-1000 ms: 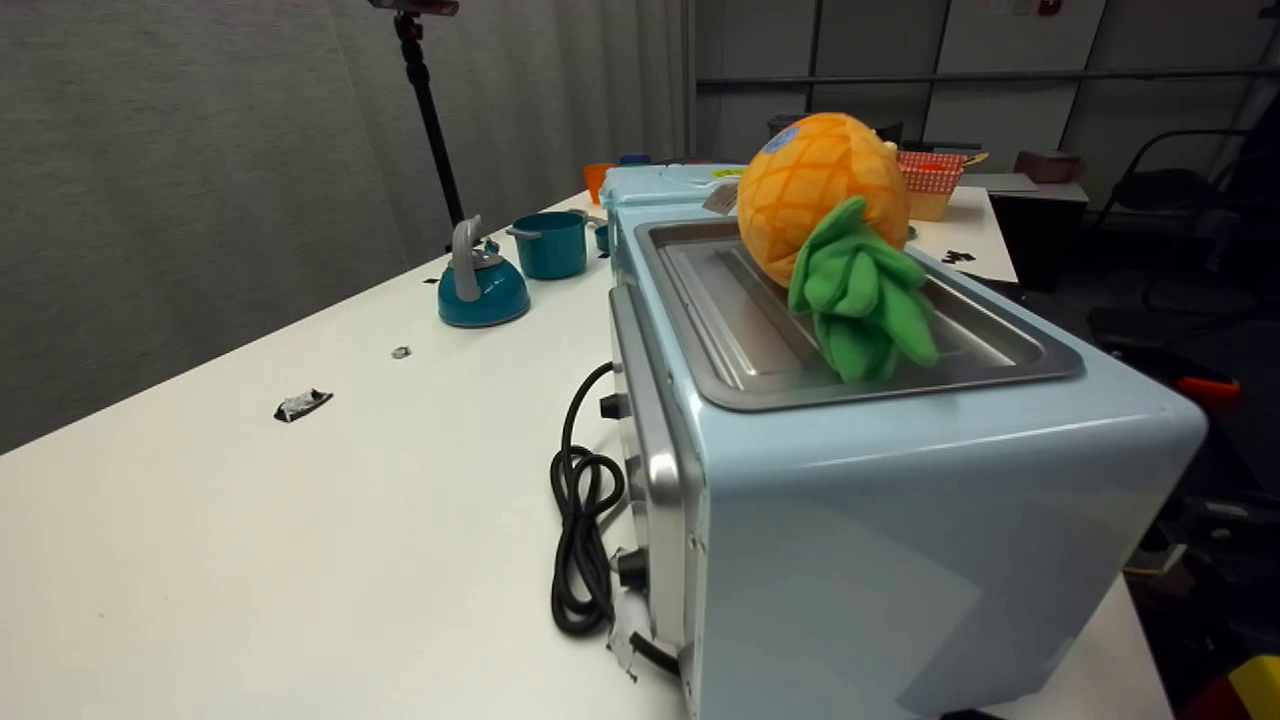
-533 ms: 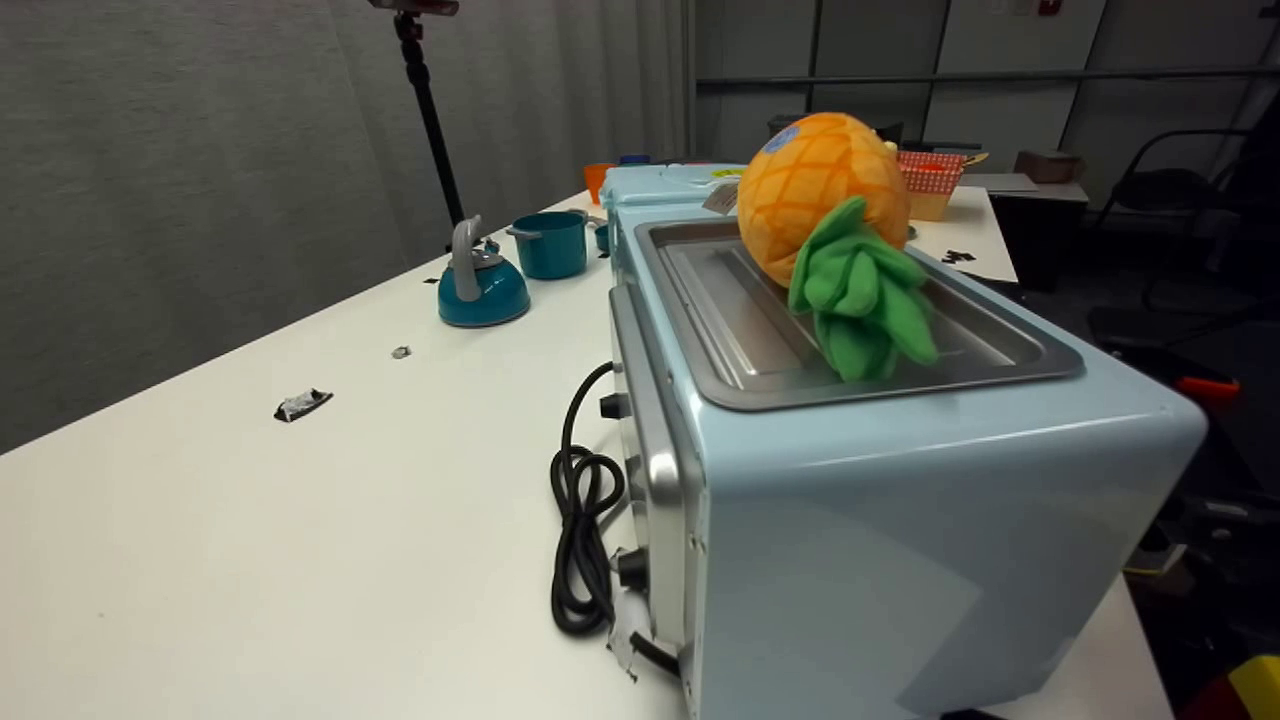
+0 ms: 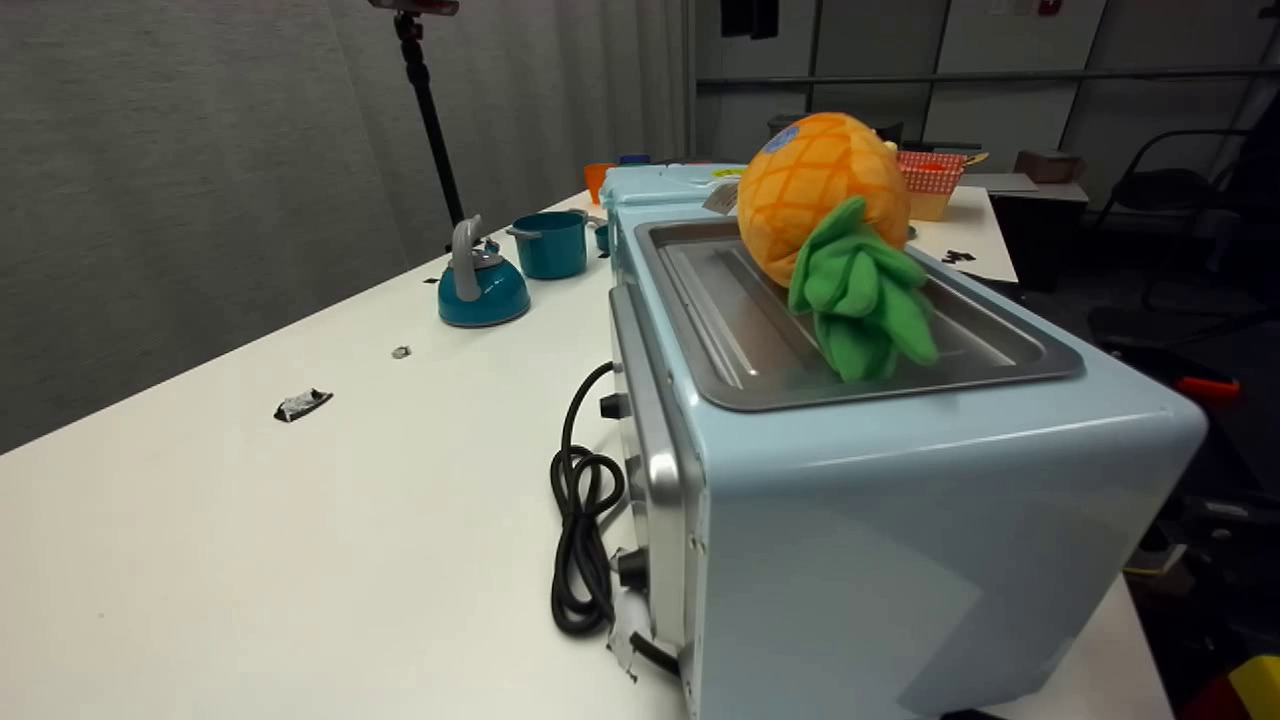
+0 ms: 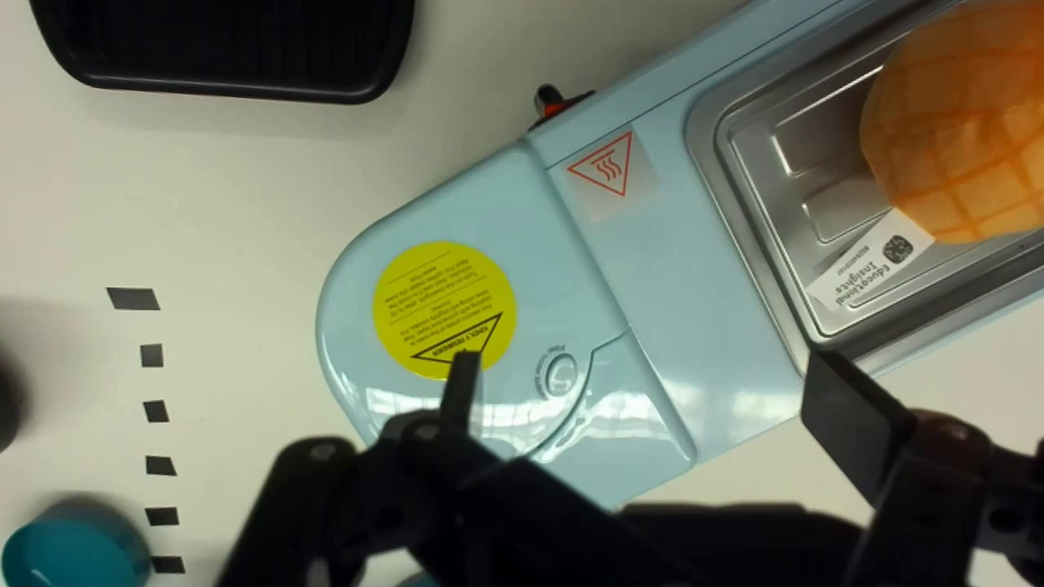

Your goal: Push the button to open the chamber of the breakfast maker

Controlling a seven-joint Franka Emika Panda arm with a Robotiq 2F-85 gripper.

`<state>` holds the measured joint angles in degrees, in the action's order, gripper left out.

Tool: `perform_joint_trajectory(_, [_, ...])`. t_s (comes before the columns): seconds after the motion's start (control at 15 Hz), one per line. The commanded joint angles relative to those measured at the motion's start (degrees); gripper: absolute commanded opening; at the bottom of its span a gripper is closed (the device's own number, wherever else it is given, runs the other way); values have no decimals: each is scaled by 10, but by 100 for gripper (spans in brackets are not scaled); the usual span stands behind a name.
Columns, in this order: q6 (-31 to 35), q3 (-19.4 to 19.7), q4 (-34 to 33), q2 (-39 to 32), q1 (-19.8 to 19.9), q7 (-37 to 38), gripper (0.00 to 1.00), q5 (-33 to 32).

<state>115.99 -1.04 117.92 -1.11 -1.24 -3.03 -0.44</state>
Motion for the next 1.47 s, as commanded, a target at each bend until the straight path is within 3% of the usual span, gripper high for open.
perform_joint_trajectory(0.0, [6, 3, -40, -39, 4, -5, 100, 11])
perform_joint_trajectory(0.8, [90, 0, -32, -65, -3, 33, 100, -18])
perform_joint_trajectory(1.4, [73, -1, -29, -67, -1, 25, 100, -8])
